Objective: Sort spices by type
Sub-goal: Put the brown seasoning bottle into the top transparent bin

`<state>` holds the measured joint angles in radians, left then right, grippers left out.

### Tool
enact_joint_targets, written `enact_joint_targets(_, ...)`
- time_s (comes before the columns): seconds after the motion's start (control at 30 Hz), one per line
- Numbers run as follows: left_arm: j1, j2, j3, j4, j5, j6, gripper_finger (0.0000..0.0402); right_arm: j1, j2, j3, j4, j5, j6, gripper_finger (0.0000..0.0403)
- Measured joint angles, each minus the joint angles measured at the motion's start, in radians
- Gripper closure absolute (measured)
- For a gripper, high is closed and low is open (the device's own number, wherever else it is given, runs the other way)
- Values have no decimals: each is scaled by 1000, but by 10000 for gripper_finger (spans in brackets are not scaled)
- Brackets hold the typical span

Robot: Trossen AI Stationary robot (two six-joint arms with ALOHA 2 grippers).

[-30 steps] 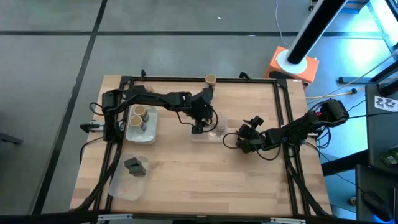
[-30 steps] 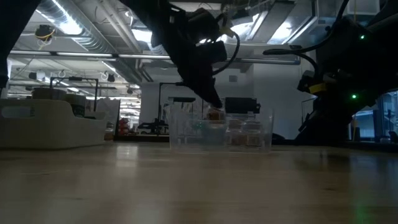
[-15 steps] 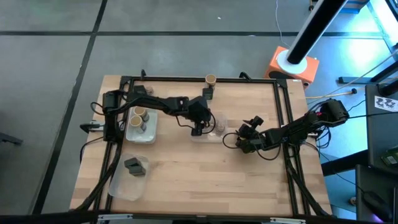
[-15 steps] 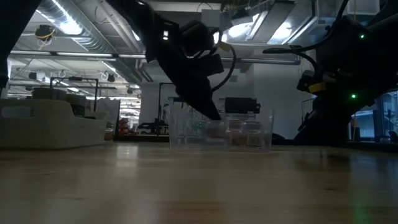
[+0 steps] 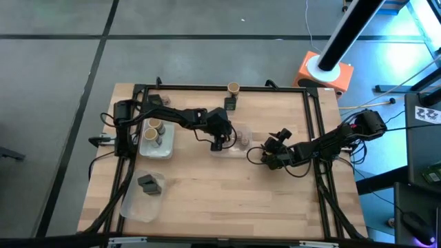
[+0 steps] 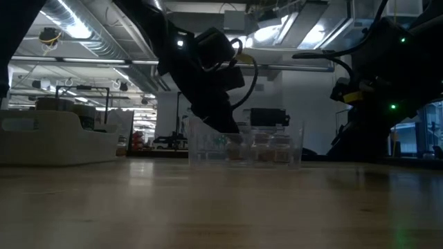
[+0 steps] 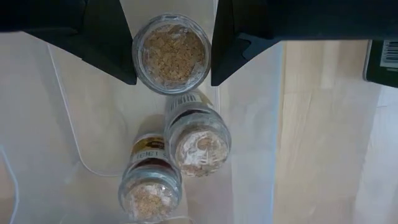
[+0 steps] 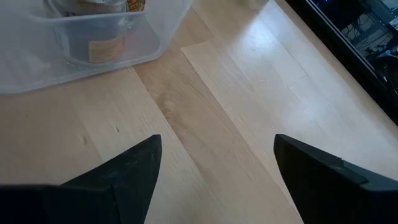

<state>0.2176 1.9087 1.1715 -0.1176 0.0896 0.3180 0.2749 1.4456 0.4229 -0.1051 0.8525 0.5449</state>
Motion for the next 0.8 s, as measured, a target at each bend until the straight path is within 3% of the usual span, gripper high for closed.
enact_joint_targets(0.3, -2, 0, -1, 8, 0, 32, 230, 0, 0, 0, 0, 0, 0, 93)
enact_joint_targets(0.63, -2, 0, 1, 6, -1, 28, 147, 0, 0, 0, 0, -1, 0, 93)
enact_joint_targets(0.8, -2, -13, 25, -11, -1, 11, 131, 0, 0, 0, 0, -1, 0, 93)
